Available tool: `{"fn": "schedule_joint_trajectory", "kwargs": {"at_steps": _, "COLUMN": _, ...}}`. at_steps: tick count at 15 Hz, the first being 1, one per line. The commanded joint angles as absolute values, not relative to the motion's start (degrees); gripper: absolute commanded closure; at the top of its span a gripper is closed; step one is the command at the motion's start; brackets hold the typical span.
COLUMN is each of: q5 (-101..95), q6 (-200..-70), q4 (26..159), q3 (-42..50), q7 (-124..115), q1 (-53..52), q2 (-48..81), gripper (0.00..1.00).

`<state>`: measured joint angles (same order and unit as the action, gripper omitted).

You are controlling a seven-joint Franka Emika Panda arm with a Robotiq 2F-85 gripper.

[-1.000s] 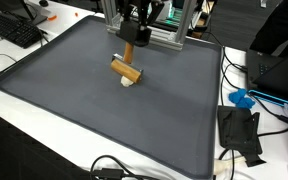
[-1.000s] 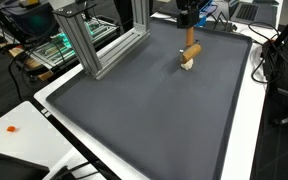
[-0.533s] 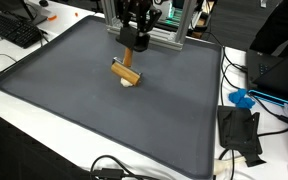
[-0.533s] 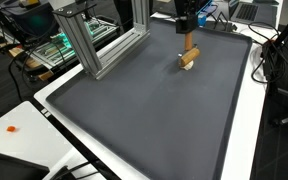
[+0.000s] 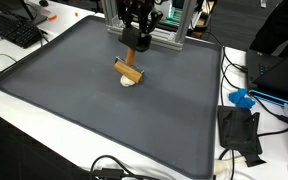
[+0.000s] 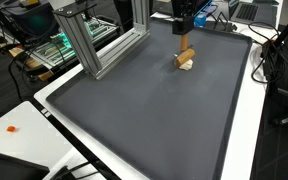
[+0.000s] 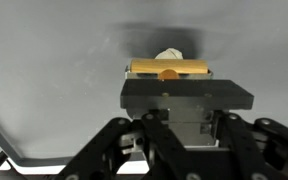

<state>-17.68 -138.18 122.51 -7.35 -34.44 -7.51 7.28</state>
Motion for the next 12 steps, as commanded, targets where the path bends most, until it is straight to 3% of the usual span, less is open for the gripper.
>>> {"fn": "schedule_joint_trajectory", "kwargs": {"at_steps": 1, "q5": -15.1, "q6": -136.0, "q4": 123.7, "q3": -6.6, "q7": -32.0, "q1": -8.4, "q2": 6.8, "gripper": 0.78}}
{"fn": "schedule_joint_trajectory", "kwargs": {"at_steps": 12, "q5": -16.5, "q6": -142.7, "q4": 124.1, "q3": -5.7, "q7": -31.3, "q1": -8.8, "q2": 8.3, "gripper": 0.78}}
